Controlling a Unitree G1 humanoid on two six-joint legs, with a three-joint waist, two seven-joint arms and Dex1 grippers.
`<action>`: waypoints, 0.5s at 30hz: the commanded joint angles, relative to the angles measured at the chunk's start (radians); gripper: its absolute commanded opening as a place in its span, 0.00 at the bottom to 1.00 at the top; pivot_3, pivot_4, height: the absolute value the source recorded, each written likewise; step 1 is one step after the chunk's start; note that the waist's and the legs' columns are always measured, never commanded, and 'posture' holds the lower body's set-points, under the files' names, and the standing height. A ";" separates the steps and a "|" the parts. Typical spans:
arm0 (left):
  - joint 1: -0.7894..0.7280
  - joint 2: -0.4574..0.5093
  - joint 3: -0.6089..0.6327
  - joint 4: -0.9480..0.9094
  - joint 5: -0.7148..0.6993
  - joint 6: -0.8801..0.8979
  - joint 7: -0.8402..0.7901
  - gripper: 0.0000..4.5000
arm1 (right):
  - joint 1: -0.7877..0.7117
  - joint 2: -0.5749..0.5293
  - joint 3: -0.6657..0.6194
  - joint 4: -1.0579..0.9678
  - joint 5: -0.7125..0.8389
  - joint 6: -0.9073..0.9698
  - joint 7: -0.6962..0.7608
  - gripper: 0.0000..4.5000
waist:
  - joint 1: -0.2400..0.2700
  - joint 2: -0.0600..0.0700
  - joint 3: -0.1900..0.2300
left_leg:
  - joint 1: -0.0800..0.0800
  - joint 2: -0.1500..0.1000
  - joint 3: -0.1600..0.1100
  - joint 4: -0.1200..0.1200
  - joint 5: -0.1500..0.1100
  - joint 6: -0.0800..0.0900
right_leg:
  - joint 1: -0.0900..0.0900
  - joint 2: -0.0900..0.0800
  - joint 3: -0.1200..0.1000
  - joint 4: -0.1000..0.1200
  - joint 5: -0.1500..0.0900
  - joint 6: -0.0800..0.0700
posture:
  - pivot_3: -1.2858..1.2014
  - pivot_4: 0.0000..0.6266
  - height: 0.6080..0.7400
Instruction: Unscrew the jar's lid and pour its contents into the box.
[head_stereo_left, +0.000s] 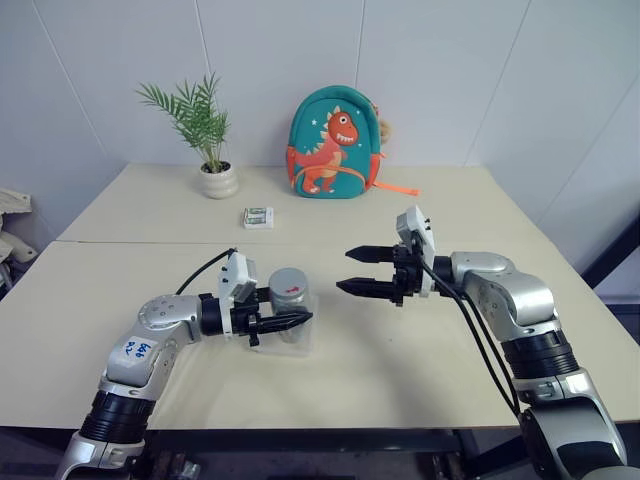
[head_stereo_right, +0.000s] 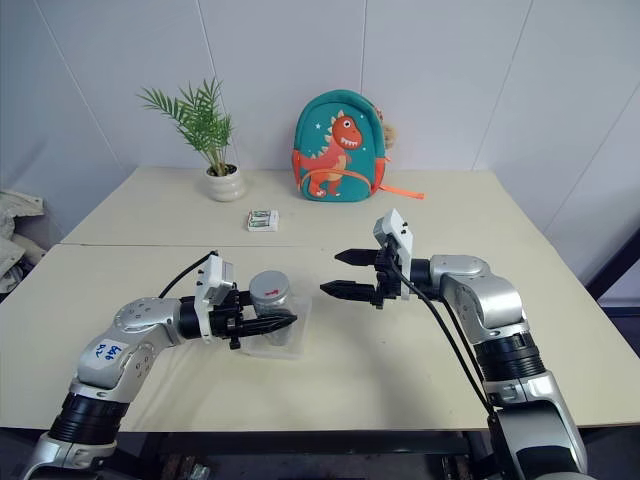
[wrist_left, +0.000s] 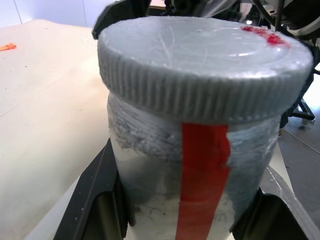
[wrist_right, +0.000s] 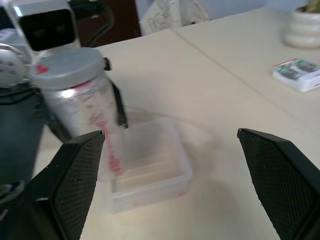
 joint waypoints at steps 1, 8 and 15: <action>-0.006 0.000 0.016 -0.033 -0.012 -0.016 0.000 0.44 | -0.015 0.021 -0.027 -0.107 0.073 0.038 0.004 1.00 | 0.003 0.000 0.000 | 0.000 0.000 0.000 0.000 0.000 0.000 | 0.000 0.000 0.000 0.000 0.000 0.000 | 0.52 0.24 1.00; -0.014 -0.009 0.008 -0.030 -0.008 -0.016 0.003 0.44 | -0.050 0.124 0.024 -0.187 0.076 0.057 -0.074 1.00 | 0.005 0.000 0.000 | 0.000 0.000 0.000 0.001 0.000 0.000 | 0.000 0.000 0.000 0.000 0.000 0.000 | 0.52 0.24 1.00; -0.027 -0.018 0.003 -0.023 -0.005 -0.016 0.003 0.44 | -0.085 0.188 0.079 -0.151 0.017 0.032 -0.131 1.00 | 0.006 0.000 0.000 | 0.000 0.000 0.000 0.001 0.000 0.000 | 0.000 0.000 0.000 0.000 0.000 0.000 | 0.52 0.24 1.00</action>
